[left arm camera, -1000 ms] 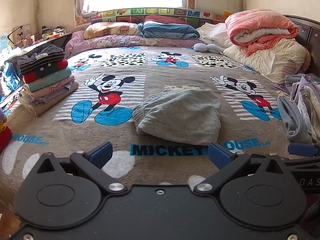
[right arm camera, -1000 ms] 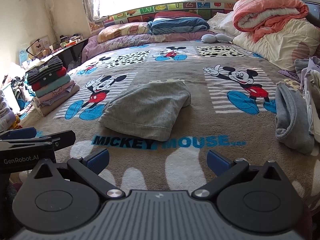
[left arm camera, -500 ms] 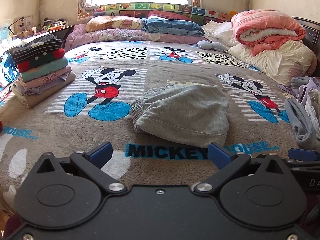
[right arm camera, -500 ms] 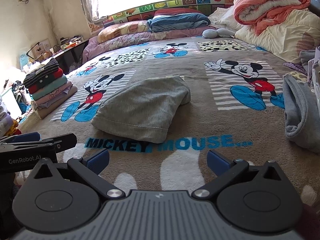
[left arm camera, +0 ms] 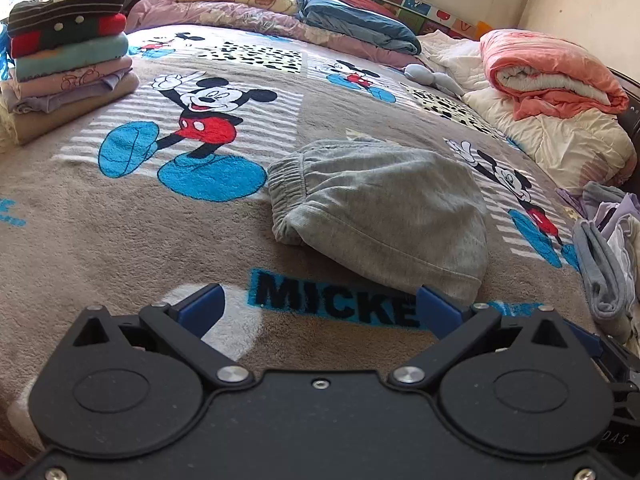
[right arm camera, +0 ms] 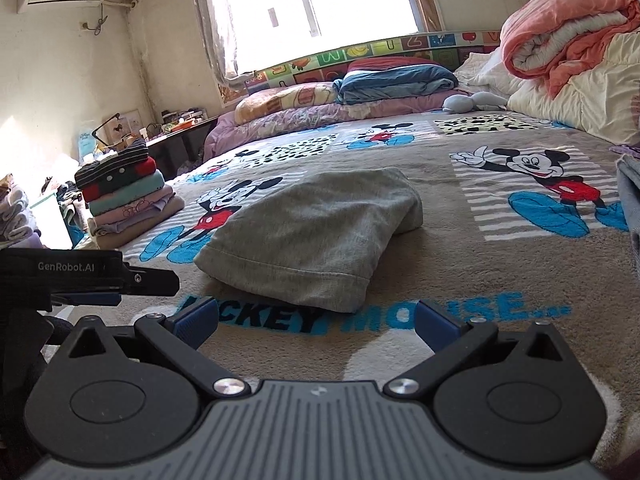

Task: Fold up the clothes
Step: 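Grasp the grey sweatpants edge with the left gripper while the right gripper grasps another edge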

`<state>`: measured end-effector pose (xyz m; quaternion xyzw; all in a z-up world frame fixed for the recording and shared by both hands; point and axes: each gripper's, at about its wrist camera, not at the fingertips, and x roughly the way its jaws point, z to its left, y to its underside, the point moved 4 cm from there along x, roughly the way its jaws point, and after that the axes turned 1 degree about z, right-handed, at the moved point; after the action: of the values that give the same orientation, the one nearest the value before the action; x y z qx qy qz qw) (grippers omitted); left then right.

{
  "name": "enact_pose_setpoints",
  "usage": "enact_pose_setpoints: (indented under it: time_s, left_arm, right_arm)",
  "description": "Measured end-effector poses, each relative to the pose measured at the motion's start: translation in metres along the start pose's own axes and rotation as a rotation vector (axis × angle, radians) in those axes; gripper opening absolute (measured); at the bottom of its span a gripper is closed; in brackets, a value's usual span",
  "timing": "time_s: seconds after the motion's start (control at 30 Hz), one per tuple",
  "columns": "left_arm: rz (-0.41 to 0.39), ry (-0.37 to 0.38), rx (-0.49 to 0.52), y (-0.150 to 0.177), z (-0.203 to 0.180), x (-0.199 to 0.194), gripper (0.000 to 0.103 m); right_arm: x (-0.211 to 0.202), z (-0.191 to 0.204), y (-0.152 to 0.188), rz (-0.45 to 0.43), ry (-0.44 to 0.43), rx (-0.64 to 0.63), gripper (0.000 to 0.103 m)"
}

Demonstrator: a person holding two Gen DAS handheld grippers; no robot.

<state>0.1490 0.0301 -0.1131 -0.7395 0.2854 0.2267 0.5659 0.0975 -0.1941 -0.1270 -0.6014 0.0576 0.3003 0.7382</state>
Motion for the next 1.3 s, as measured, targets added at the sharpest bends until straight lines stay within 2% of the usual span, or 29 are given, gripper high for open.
enact_pose_setpoints:
  time_s: [0.17, 0.23, 0.37, 0.4, 0.53, 0.57, 0.6, 0.63, 0.67, 0.73, 0.8, 0.87, 0.97, 1.1, 1.17, 1.23, 1.3]
  left_arm:
    - [0.021, 0.100, -0.091, -0.015, 0.016, 0.027, 0.099]
    - [0.017, 0.152, -0.155, -0.017, 0.023, 0.037, 0.089]
    - [0.012, 0.235, -0.298, -0.016, 0.031, 0.051, 0.083]
    - [0.016, 0.255, -0.331, -0.016, 0.032, 0.054, 0.077]
    - [0.031, 0.334, -0.462, -0.017, 0.037, 0.067, 0.066]
    - [0.026, 0.335, -0.481, -0.017, 0.038, 0.069, 0.064]
    - [0.021, 0.336, -0.500, -0.018, 0.039, 0.070, 0.055]
    - [0.016, 0.335, -0.518, -0.019, 0.040, 0.072, 0.038]
    - [0.006, 0.325, -0.509, -0.020, 0.039, 0.071, 0.034]
    - [-0.028, 0.302, -0.477, -0.023, 0.037, 0.067, 0.013]
    - [-0.077, 0.273, -0.398, -0.029, 0.028, 0.058, 0.008]
    - [-0.151, 0.242, -0.264, -0.036, 0.015, 0.046, 0.006]
    - [-0.229, 0.255, -0.121, -0.039, -0.003, 0.027, 0.004]
    - [-0.307, 0.363, 0.032, -0.040, -0.027, 0.001, 0.003]
    - [-0.314, 0.420, 0.086, -0.035, -0.037, -0.008, 0.002]
    - [-0.320, 0.476, 0.140, -0.031, -0.047, -0.016, 0.002]
    - [-0.307, 0.521, 0.173, -0.023, -0.055, -0.022, 0.002]
  right_arm:
    - [0.012, -0.002, 0.002, -0.014, -0.009, -0.033, 0.103]
    - [0.016, -0.003, 0.006, -0.020, -0.012, -0.055, 0.103]
    - [0.024, -0.001, 0.015, 0.001, -0.036, -0.093, 0.103]
    - [0.026, 0.000, 0.018, 0.012, -0.041, -0.094, 0.103]
    - [0.032, 0.003, 0.026, 0.038, -0.057, -0.102, 0.103]
    - [0.033, 0.003, 0.028, 0.042, -0.061, -0.102, 0.103]
    - [0.034, 0.003, 0.029, 0.047, -0.066, -0.102, 0.103]
    - [0.035, 0.002, 0.031, 0.053, -0.073, -0.091, 0.103]
    - [0.036, 0.002, 0.033, 0.059, -0.081, -0.076, 0.103]
    - [0.037, -0.004, 0.034, 0.066, -0.103, -0.028, 0.103]
    - [0.036, -0.011, 0.033, 0.058, -0.131, 0.024, 0.103]
    - [0.036, -0.018, 0.033, 0.055, -0.139, 0.062, 0.103]
    - [0.036, -0.026, 0.031, 0.049, -0.164, 0.120, 0.103]
    - [0.032, -0.032, 0.027, 0.018, -0.194, 0.174, 0.102]
    - [0.028, -0.035, 0.024, -0.006, -0.217, 0.199, 0.102]
    - [0.023, -0.043, 0.019, -0.035, -0.250, 0.279, 0.102]
    - [0.018, -0.051, 0.015, -0.060, -0.241, 0.310, 0.102]
